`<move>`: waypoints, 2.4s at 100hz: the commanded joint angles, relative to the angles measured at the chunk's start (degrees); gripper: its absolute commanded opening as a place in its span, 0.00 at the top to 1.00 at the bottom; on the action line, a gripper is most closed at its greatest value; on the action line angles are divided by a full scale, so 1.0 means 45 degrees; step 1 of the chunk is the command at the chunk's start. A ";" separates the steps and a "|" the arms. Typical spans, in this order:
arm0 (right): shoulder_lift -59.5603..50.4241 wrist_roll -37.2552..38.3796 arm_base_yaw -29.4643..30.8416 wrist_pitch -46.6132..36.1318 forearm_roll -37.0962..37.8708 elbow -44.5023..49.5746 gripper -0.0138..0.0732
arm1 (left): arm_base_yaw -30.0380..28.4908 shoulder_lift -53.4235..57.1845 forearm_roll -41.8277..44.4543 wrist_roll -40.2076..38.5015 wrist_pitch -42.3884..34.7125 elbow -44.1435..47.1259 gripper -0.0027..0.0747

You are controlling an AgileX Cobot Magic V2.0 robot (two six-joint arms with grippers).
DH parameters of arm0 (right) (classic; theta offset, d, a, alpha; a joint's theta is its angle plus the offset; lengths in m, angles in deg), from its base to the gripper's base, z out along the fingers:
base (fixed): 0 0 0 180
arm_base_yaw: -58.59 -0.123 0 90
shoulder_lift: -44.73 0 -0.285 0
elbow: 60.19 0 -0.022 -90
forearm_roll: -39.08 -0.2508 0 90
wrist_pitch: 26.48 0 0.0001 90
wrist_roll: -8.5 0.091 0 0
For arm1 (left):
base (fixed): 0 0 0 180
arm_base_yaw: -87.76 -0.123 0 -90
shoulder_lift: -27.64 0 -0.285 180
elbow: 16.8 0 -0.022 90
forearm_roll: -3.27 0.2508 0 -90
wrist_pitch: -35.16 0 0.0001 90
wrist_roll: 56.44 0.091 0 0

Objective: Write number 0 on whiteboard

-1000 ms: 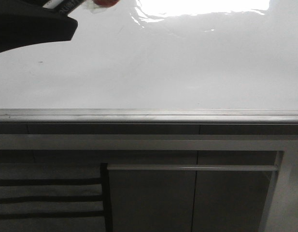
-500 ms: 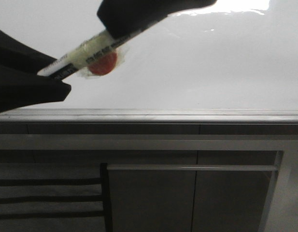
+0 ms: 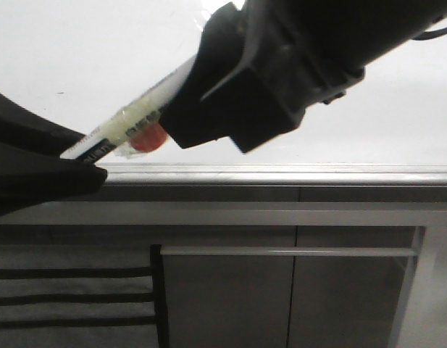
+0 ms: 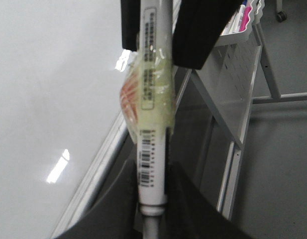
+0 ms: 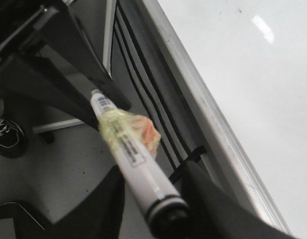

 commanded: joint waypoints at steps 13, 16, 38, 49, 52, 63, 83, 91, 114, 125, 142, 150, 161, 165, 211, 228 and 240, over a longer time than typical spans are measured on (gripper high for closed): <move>-0.0260 -0.0137 0.0022 -0.0880 -0.0073 -0.0319 0.60 | -0.0002 -0.1308 -0.0798 0.0350 -0.1702 -0.0230 0.99; -0.0260 -0.0137 0.0022 -0.0766 -0.0073 -0.0319 0.60 | -0.0002 -0.1491 -0.1002 0.0479 -0.2128 -0.0230 0.99; -0.0260 -0.0137 0.0046 -0.0442 -0.0073 -0.0319 0.60 | -0.0002 -0.1863 -0.2295 0.1280 -0.3780 -0.0230 0.99; -0.0260 -0.0137 0.0284 -0.0418 -0.0062 -0.0319 0.60 | -0.0002 -0.1839 -0.2295 0.1280 -0.3754 -0.0230 0.99; -0.0260 -0.0137 0.0390 -0.0388 -0.0062 -0.0319 0.60 | -0.0002 -0.1839 -0.2295 0.1280 -0.3680 -0.0230 0.99; -0.0260 -0.0137 0.0807 0.0067 -0.0062 -0.0319 0.60 | -0.0002 -0.1839 -0.2295 0.1280 -0.3629 -0.0230 0.99; -0.0260 -0.0137 0.0951 0.0464 -0.0062 -0.0319 0.73 | -0.0002 -0.1839 -0.2324 0.1280 -0.3629 -0.0217 0.99; -0.0260 -0.0137 0.0951 0.0464 -0.0062 -0.0319 0.85 | -0.0002 -0.1839 -0.2324 0.1280 -0.3629 -0.0217 0.99; -0.0260 -0.0137 0.0951 0.0464 -0.0062 -0.0319 0.93 | -0.0002 -0.1839 -0.2644 0.1280 -0.3653 -0.0217 0.95; -0.0260 -0.0137 0.0951 0.0464 -0.0062 -0.0319 0.93 | -0.0002 -0.1839 -0.2644 0.1280 -0.3668 -0.0217 0.72; -0.0282 -0.0137 0.0951 0.0417 -0.0062 -0.0319 0.93 | -0.0002 -0.1839 -0.3240 0.1253 -0.3668 -0.0217 0.31; -0.0282 -0.0137 0.0951 0.0321 -0.0062 -0.0319 0.93 | -0.0002 -0.1814 -0.3339 0.1253 -0.3682 -0.0217 0.29; -0.0282 -0.0137 0.0951 0.0325 -0.0062 -0.0319 0.93 | 0.0076 -0.1327 -0.3314 0.1253 -0.3779 -0.0217 0.30; -0.0307 -0.0137 0.0951 0.0325 -0.0062 -0.0319 0.93 | 0.0089 -0.1049 -0.3298 0.1253 -0.3737 -0.0217 0.30; -0.1625 -0.0137 0.0951 0.0261 0.0168 -0.0319 0.93 | 0.0682 0.6507 -0.4745 0.1137 0.2675 -0.0217 0.62; -0.1626 -0.0137 0.0951 0.0369 0.0168 -0.0319 0.93 | 0.0682 0.8854 -0.6261 0.1137 0.5072 -0.0217 0.99; -0.1626 -0.0137 0.0951 0.0369 0.0168 -0.0319 0.93 | 0.0682 0.9678 -0.7238 0.1137 0.5102 -0.0217 0.99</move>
